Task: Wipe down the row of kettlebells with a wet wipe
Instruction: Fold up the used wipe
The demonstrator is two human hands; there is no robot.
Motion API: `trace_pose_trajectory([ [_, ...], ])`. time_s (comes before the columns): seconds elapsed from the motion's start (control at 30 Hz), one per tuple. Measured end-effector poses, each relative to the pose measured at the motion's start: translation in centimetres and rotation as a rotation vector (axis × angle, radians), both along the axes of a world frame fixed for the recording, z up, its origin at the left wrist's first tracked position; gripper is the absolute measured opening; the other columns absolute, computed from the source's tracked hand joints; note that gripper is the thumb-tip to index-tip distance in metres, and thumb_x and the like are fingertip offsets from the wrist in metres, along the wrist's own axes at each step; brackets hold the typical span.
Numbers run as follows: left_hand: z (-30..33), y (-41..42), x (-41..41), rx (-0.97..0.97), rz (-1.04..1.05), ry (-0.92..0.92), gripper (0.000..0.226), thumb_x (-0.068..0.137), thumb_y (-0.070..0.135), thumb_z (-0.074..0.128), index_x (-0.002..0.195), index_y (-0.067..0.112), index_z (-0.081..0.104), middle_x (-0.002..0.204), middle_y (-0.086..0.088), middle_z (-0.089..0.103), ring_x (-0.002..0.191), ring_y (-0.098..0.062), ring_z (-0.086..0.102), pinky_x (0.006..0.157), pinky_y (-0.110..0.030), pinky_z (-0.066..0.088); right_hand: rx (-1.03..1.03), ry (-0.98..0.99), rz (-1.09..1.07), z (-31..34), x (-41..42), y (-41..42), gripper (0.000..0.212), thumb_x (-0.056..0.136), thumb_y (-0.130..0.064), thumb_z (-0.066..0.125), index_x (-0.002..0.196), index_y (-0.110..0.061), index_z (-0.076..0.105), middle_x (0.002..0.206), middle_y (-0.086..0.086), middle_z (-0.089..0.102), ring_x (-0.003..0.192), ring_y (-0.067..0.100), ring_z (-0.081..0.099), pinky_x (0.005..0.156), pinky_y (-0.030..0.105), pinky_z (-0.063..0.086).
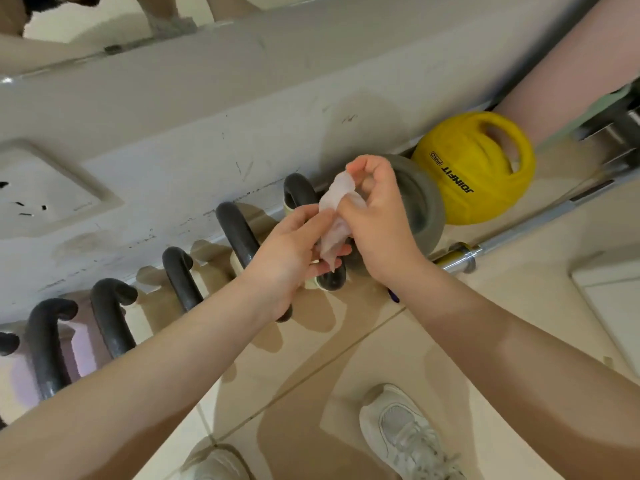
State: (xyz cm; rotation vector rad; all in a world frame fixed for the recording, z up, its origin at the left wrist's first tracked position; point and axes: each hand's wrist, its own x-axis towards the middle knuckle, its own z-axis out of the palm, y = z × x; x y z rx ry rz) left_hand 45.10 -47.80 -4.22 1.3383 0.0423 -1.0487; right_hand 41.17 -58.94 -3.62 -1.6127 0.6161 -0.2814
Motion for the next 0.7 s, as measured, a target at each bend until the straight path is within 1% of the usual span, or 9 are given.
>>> trace_pose_trajectory([
  [0.07, 0.3, -0.8, 0.5, -0.021, 0.074, 0.087, 0.028, 0.094, 0.026, 0.052, 0.117, 0.011, 0.057, 0.106, -0.009, 0.07, 0.092, -0.021, 0.069, 0.079, -0.032, 0.055, -0.109, 0.044, 0.019, 0.2, -0.2, -0.3, 0.02, 0.086, -0.003, 0.053, 0.096, -0.02, 0.057, 0.094, -0.003, 0.06, 0.087, 0.007, 0.059, 0.074, 0.025, 0.055],
  [0.17, 0.3, -2.5, 1.2, 0.051, 0.12, 0.14, 0.024, 0.091, 0.018, 0.055, 0.114, 0.012, 0.06, 0.113, -0.011, 0.067, 0.094, -0.018, 0.067, 0.073, -0.027, 0.057, -0.382, 0.051, 0.098, 0.2, -1.0, -1.1, 0.015, 0.085, -0.011, 0.057, 0.094, -0.017, 0.068, 0.099, -0.007, 0.062, 0.097, 0.003, 0.056, 0.088, 0.021, 0.048],
  [0.27, 0.9, -4.5, 1.4, 0.065, 0.039, 0.174, 0.029, 0.092, 0.017, 0.051, 0.117, 0.007, 0.061, 0.115, -0.013, 0.066, 0.095, -0.02, 0.064, 0.082, -0.032, 0.057, -0.529, 0.11, 0.148, 0.5, -2.4, -3.3, 0.037, 0.087, -0.041, 0.046, 0.105, -0.019, 0.07, 0.115, -0.011, 0.058, 0.115, 0.009, 0.047, 0.098, 0.02, 0.036],
  [0.3, 1.3, -5.1, 1.3, 0.047, 0.015, 0.204, 0.029, 0.093, 0.019, 0.049, 0.115, 0.005, 0.062, 0.11, -0.013, 0.067, 0.092, -0.021, 0.064, 0.084, -0.033, 0.056, -0.542, 0.11, 0.159, 0.7, -3.1, -4.2, 0.043, 0.088, -0.044, 0.04, 0.107, -0.02, 0.07, 0.122, -0.012, 0.054, 0.12, 0.01, 0.042, 0.102, 0.021, 0.033],
  [0.37, 2.2, -6.7, 0.6, -0.024, -0.047, 0.256, 0.027, 0.095, 0.023, 0.044, 0.105, 0.006, 0.063, 0.096, -0.01, 0.069, 0.083, -0.019, 0.065, 0.072, -0.029, 0.057, -0.465, 0.085, 0.116, 1.1, -4.8, -6.2, 0.036, 0.094, -0.029, 0.037, 0.106, -0.021, 0.07, 0.133, -0.013, 0.044, 0.126, 0.006, 0.036, 0.106, 0.021, 0.029],
  [0.43, 2.9, -8.8, -0.8, -0.093, -0.176, 0.253, 0.025, 0.096, 0.024, 0.043, 0.099, 0.009, 0.063, 0.091, -0.006, 0.07, 0.08, -0.016, 0.066, 0.066, -0.025, 0.056, -0.439, 0.085, 0.038, 1.4, -6.8, -8.2, 0.031, 0.093, -0.014, 0.042, 0.104, -0.018, 0.07, 0.135, -0.01, 0.04, 0.125, 0.005, 0.036, 0.105, 0.015, 0.03],
  [0.53, 3.7, -12.6, -3.8, -0.146, -0.376, 0.156, 0.028, 0.093, 0.008, 0.042, 0.11, 0.005, 0.064, 0.103, -0.01, 0.068, 0.09, -0.017, 0.064, 0.084, -0.028, 0.053, -0.54, 0.064, -0.019, 1.9, -10.3, -11.6, 0.03, 0.085, -0.001, 0.05, 0.103, -0.016, 0.069, 0.126, 0.002, 0.043, 0.116, 0.011, 0.043, 0.096, 0.005, 0.031],
  [0.63, 4.6, -16.6, -7.0, -0.132, -0.409, 0.085, 0.031, 0.088, -0.008, 0.042, 0.108, 0.002, 0.063, 0.101, -0.014, 0.066, 0.092, -0.021, 0.059, 0.089, -0.03, 0.051, -0.46, 0.078, -0.057, 2.8, -14.0, -15.2, 0.033, 0.086, 0.0, 0.057, 0.107, -0.025, 0.062, 0.115, -0.002, 0.051, 0.106, 0.006, 0.05, 0.087, 0.01, 0.039],
  [0.7, 5.0, -19.6, -8.8, -0.115, -0.389, 0.055, 0.026, 0.089, -0.009, 0.045, 0.108, -0.001, 0.06, 0.098, -0.013, 0.068, 0.085, -0.019, 0.064, 0.082, -0.026, 0.055, -0.43, 0.056, -0.129, 3.3, -16.2, -17.5, 0.039, 0.084, -0.003, 0.061, 0.114, -0.027, 0.052, 0.104, -0.006, 0.059, 0.094, 0.0, 0.053, 0.078, 0.012, 0.04],
])
